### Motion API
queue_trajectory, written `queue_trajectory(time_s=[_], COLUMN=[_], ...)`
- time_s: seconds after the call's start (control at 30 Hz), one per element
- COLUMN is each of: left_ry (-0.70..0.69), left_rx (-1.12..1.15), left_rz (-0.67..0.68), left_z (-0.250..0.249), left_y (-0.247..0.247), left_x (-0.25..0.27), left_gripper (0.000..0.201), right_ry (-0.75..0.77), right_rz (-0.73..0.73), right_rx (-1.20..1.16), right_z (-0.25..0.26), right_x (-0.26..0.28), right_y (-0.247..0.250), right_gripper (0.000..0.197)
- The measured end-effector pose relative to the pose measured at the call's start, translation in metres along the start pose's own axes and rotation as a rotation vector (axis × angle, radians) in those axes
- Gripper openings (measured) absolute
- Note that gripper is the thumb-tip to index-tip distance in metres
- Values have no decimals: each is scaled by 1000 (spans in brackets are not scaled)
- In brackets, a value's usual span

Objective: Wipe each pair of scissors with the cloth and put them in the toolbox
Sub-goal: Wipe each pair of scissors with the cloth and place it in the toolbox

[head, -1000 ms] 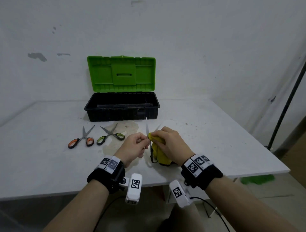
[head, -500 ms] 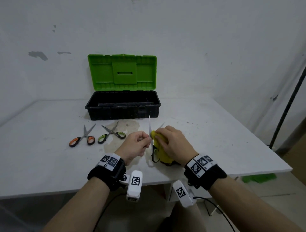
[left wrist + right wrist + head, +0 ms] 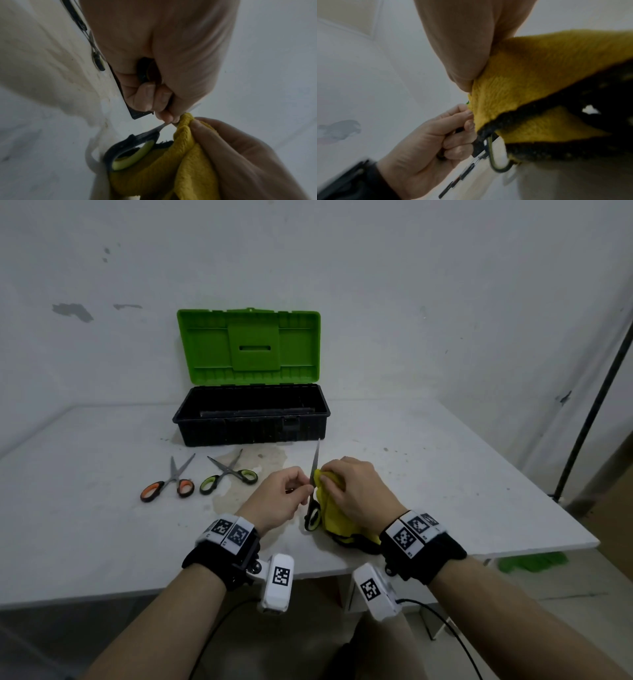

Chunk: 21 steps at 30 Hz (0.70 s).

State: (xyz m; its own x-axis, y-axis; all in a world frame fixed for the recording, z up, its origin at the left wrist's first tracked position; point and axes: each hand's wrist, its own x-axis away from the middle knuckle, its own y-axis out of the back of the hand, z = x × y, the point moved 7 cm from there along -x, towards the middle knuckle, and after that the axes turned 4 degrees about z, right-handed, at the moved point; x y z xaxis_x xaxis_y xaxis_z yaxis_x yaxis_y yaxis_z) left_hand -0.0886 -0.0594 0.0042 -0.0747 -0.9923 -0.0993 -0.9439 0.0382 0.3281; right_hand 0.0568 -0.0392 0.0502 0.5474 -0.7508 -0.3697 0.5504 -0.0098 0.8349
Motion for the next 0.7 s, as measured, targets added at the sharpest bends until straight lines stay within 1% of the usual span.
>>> queue_trajectory(time_s=[0.03,0.1,0.17,0.23,0.27,0.33,0.43,0.5,0.57,0.7], left_ry=[-6,-7,14,52,77,132,168,161,152,150], left_rx=[-31,-50,-21,58,117,255,392,415,431,423], left_rz=[9,12,10,14,15,17,55,83,95,101], left_z=[0,1,5,10,12,15,16,13,13,14], left_y=[0,1,3,4,3,1,-4,-7,-6,-4], left_x=[0,1,2,3,4,5,4,4,4,6], left_gripper=[12,11,12,14,15,17,18,19,20,20], right_ry=[-9,-47,-116,-165,-156,-74,87,121,91,-48], right_rz=[10,-16,-70,-124,-152,-162,-60,-37,-69,-206], right_rx=[6,13,26,48,43,-6,-29,-19,-23,-26], right_z=[-2,-10,-23,-33,-34,-23,4,9,3,-22], right_x=[-1,-4,-9,-11,-10,-5,8,13,11,0], right_y=[-1,2,9,17,20,20,3,-3,0,21], right_gripper=[19,20,21,21,20,18,18,18,17,15])
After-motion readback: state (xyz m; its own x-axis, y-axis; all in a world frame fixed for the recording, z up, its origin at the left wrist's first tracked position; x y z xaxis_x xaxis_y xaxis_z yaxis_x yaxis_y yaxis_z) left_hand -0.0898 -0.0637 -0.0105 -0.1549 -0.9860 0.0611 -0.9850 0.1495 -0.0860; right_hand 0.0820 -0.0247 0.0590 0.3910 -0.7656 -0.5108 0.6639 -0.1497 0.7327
